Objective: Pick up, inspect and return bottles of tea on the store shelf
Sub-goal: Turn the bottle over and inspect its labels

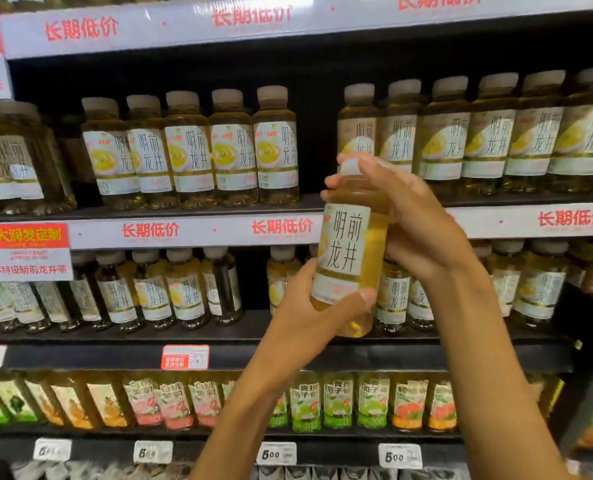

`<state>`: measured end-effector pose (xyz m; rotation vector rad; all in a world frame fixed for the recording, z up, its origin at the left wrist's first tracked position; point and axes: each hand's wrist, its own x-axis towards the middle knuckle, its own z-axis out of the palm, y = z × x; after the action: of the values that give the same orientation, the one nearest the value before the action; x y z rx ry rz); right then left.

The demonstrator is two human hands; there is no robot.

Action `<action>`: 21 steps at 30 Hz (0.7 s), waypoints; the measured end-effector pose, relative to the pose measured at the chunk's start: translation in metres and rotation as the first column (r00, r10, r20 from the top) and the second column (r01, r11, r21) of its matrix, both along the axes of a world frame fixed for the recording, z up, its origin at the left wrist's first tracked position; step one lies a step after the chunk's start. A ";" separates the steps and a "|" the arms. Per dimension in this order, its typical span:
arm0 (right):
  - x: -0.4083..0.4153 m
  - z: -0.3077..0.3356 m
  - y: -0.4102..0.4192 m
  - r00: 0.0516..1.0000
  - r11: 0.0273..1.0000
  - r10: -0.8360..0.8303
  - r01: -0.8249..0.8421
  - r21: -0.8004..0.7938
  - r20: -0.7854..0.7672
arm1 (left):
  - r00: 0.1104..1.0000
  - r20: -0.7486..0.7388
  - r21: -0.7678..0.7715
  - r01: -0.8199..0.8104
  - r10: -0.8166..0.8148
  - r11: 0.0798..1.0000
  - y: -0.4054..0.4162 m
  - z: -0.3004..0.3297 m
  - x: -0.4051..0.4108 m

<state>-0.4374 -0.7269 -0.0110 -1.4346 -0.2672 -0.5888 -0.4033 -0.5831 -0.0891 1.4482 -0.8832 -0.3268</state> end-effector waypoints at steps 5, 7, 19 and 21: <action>-0.008 -0.039 0.006 0.991 0.975 0.131 -0.128 0.181 -0.006 | 0.928 -0.326 -0.110 0.149 -0.177 0.983 0.015 -0.021 -0.014; -0.012 -0.056 0.013 0.989 0.964 0.146 -0.143 0.226 0.002 | 0.873 -0.422 -0.164 0.193 -0.246 0.967 0.019 -0.032 -0.019; -0.033 -0.130 0.048 0.990 0.842 0.067 0.013 0.540 -0.128 | 0.789 -0.580 -0.062 0.202 -0.200 0.977 0.036 -0.074 -0.033; -0.034 -0.134 0.048 0.992 0.824 0.055 0.018 0.566 -0.112 | 0.844 -0.524 0.036 0.154 -0.112 0.987 0.036 -0.077 -0.033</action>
<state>-0.4714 -0.6791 -0.1453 -0.8799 0.0029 -0.5041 -0.4366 -0.5470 -0.1659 1.2742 -0.5269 -0.8273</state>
